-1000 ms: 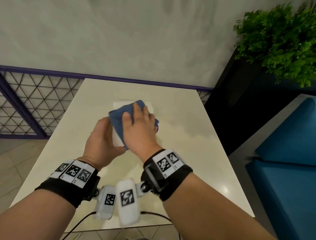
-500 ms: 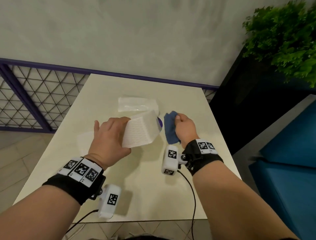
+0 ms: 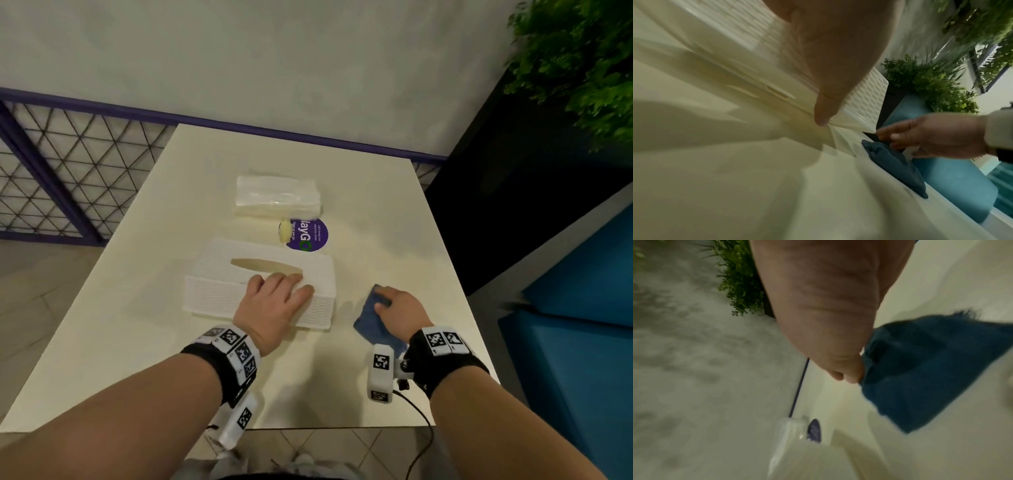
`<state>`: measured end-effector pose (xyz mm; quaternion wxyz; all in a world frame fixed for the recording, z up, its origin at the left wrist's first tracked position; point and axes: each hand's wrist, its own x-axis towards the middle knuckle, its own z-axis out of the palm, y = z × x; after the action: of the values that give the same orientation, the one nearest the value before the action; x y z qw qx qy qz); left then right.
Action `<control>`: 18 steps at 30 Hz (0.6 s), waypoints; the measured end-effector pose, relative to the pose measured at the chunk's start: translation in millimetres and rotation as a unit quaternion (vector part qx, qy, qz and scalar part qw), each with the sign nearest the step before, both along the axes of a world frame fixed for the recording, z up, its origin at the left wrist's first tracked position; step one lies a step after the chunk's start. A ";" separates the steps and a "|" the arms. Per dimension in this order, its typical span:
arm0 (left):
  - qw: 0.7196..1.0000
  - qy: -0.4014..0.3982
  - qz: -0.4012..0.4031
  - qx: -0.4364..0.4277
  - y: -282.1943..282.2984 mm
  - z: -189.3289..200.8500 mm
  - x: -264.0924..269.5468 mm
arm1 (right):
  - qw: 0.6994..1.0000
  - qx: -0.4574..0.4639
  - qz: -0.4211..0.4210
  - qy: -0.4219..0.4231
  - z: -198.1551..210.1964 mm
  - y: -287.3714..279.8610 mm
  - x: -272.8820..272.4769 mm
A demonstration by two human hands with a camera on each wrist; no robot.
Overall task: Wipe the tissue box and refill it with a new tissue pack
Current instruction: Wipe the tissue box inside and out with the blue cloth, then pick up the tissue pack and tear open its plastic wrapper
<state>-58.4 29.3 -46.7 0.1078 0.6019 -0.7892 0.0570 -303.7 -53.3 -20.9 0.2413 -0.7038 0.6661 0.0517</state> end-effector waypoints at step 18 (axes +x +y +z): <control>0.876 0.369 0.165 0.263 51.8 -16.6 66.4 | 0.934 0.004 0.356 0.025 14.7 13.1 181.1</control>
<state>8.0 81.1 -63.3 0.2182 0.7067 -0.5676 -0.3617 -122.6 -40.2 -6.1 0.1931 -0.8924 0.3772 0.1548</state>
